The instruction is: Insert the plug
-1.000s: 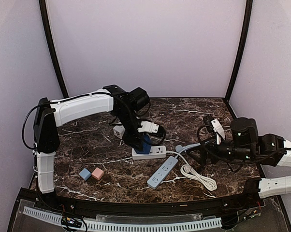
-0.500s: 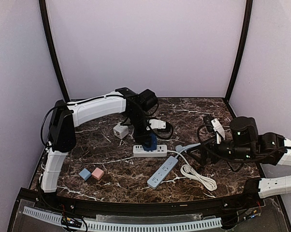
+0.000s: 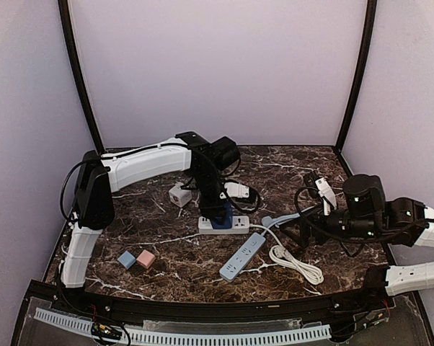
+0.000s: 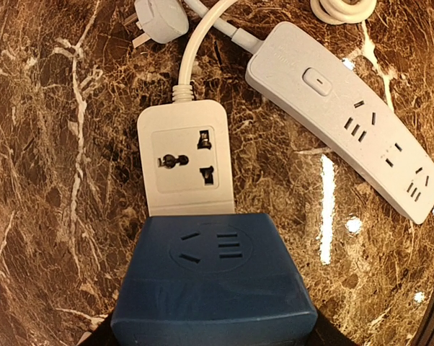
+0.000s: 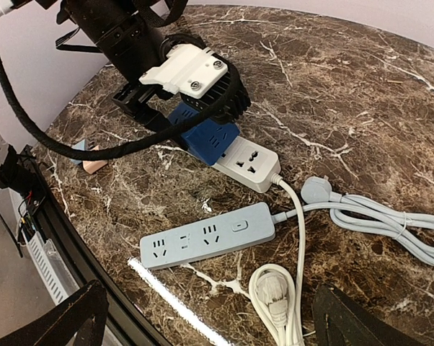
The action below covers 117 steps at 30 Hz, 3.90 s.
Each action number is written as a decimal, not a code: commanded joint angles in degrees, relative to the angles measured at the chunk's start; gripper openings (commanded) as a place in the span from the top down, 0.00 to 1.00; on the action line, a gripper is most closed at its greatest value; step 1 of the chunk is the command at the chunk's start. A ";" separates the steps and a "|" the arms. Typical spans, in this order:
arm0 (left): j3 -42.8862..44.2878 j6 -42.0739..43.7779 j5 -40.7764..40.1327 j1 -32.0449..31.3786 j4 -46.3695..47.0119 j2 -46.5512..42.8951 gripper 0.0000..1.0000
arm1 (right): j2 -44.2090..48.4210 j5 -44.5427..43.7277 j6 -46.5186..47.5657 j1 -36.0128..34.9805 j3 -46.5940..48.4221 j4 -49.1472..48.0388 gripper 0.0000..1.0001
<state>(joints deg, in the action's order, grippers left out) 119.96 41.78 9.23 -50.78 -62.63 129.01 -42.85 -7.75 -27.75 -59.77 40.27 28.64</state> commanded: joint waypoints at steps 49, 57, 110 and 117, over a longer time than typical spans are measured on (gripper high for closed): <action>-17.15 -1.88 -10.46 3.65 -0.68 -8.68 0.99 | -1.86 1.19 1.08 -0.58 -1.97 -1.66 0.01; -16.89 -2.84 -11.19 3.80 0.96 -6.83 0.99 | -2.30 1.14 0.62 -0.57 -2.05 -1.75 0.01; -17.57 -4.19 -17.92 1.69 2.35 1.84 0.99 | -0.15 0.47 0.72 -0.54 -3.17 -1.40 0.01; -17.73 -7.00 -11.10 2.30 2.41 2.79 0.99 | 0.96 0.33 0.76 -0.59 -2.75 -0.99 0.01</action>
<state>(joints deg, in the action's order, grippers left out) 106.80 37.15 -3.38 -50.06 -60.27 123.76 -42.63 -7.16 -27.51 -59.88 37.85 28.32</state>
